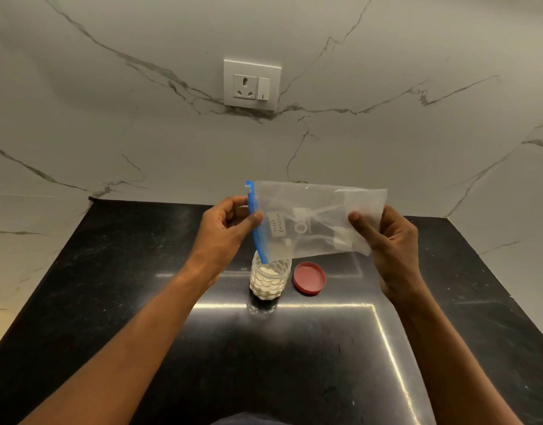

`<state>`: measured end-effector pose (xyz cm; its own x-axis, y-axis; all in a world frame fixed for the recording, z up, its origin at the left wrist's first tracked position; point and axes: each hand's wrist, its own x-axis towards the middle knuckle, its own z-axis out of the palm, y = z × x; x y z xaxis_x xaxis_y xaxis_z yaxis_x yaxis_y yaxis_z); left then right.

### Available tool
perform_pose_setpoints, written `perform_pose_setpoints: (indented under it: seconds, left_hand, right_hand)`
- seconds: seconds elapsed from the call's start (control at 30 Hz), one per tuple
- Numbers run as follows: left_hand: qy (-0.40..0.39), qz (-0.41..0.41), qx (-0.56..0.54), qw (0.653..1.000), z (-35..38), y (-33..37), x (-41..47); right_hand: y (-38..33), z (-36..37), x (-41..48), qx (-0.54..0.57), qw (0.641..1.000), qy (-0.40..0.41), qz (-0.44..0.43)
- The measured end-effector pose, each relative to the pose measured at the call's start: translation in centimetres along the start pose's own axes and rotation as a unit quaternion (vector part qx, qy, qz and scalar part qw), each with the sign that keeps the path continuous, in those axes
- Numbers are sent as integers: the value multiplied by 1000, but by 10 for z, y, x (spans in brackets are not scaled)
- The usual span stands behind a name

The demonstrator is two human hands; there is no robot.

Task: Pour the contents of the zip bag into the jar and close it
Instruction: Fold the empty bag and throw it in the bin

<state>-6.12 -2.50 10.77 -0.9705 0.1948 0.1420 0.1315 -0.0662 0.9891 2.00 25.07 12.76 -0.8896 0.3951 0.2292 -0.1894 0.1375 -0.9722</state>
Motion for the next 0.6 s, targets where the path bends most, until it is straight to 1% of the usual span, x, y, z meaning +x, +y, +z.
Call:
perform_pose_setpoints:
  seconds: [0.07,0.13,0.2,0.27,0.3,0.33,0.4,0.43,0.47,0.53,0.6]
  left_hand:
    - [-1,24,0,1000,-4,18,-2]
    - [-1,34,-6,999,-12,34,-3]
    - [4,25,2,1000,-25,50,-4]
    - [15,20,41,999,-41,60,-5]
    - [19,21,68,997,-48,63,-5]
    - [24,25,98,995,-57,65,-6]
    - [24,33,160,986,-71,65,-10]
    - [18,35,188,981,-77,64,-13]
    - [11,37,217,975,-81,64,-16]
    - [-3,47,277,960,-86,61,-25]
    - [-13,61,321,945,-88,59,-34]
  right_hand:
    - [0,3,-4,55,997,2,46]
    - [5,10,-11,72,991,-23,108]
    - [13,22,-22,74,981,-91,157]
    - [19,35,-34,60,968,-172,172]
    - [21,41,-38,40,967,-188,165]
    - [20,49,-41,7,973,-180,142]
    - [15,66,-41,-74,988,-121,53]
    - [11,77,-39,-92,991,-101,1]
    - [7,88,-37,-93,990,-101,-40]
    - [-3,114,-36,-91,982,-139,-88]
    - [-9,141,-35,-103,973,-175,-107]
